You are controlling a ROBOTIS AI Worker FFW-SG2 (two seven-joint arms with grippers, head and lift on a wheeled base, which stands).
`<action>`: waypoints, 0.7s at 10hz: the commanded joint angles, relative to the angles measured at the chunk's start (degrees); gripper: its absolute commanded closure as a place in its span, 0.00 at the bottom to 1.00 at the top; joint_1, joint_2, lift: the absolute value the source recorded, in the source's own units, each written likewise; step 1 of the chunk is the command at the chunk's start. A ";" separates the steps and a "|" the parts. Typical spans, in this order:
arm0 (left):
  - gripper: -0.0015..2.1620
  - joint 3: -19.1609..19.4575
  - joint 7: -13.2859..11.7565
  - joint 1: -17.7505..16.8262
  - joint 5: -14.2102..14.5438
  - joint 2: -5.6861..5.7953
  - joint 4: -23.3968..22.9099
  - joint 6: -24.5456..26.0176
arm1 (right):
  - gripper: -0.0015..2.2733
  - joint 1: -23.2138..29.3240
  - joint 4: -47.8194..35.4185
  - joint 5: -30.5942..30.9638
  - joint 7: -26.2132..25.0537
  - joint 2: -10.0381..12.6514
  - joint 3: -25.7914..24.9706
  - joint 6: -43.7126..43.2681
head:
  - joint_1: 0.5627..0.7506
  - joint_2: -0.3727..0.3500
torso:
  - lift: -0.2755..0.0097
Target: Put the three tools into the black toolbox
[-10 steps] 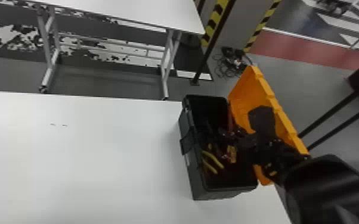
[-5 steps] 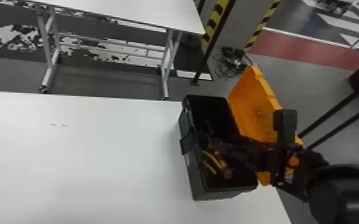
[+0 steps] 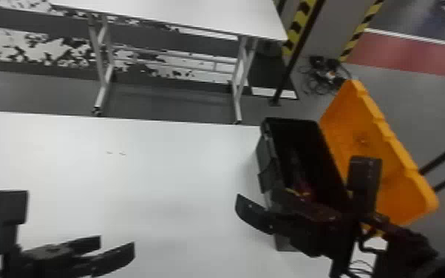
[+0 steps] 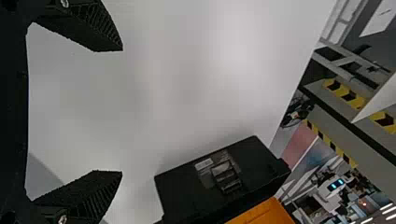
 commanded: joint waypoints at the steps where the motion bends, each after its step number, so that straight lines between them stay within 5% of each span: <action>1: 0.05 0.12 4.62 -0.05 1.53 0.06 0.78 -11.00 | 0.03 1.95 -0.38 7.04 -2.84 1.47 7.31 -6.21 | 0.70 0.39 | 0.79; 5: 0.04 0.47 21.05 0.92 3.37 -0.03 2.45 -42.81 | 0.03 5.55 4.98 14.51 -11.98 2.70 13.55 -23.61 | 0.70 0.60 | 0.79; 6: 0.04 0.47 24.04 2.15 4.16 0.32 2.62 -52.31 | 0.03 6.87 8.14 14.59 -14.88 2.79 13.55 -32.58 | 0.70 0.61 | 0.79; 7: 0.04 0.39 25.18 2.67 3.81 1.20 2.88 -55.47 | 0.02 7.84 10.96 15.82 -16.99 2.97 14.25 -40.84 | 0.70 0.61 | 0.79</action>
